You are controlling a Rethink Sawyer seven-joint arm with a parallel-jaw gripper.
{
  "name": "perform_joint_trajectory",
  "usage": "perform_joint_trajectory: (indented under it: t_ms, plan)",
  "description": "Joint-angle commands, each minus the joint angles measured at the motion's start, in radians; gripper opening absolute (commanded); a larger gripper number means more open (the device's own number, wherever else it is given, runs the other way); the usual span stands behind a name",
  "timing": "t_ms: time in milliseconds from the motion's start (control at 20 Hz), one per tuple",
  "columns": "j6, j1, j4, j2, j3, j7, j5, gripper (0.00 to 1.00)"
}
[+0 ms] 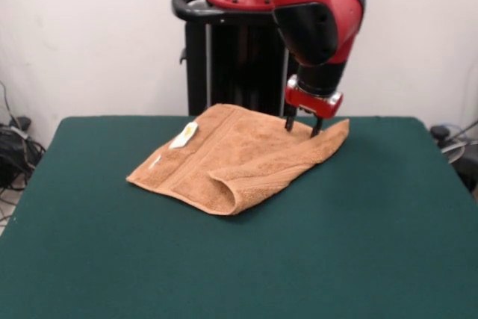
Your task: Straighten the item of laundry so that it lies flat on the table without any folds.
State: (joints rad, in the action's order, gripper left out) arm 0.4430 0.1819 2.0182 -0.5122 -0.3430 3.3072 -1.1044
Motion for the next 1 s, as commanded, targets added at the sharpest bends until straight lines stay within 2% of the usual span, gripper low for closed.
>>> perform_joint_trajectory:
  t_ms: [50,750,1000]
  plan:
    - [-0.015,-0.018,-0.069,0.045,-0.074,-0.147,0.036,1.0]
    - [-0.024,-0.009,-0.055,0.046,-0.06,-0.161,0.013,1.0]
    - [-0.093,-0.01,-0.065,0.067,0.018,-0.122,-0.112,1.0]
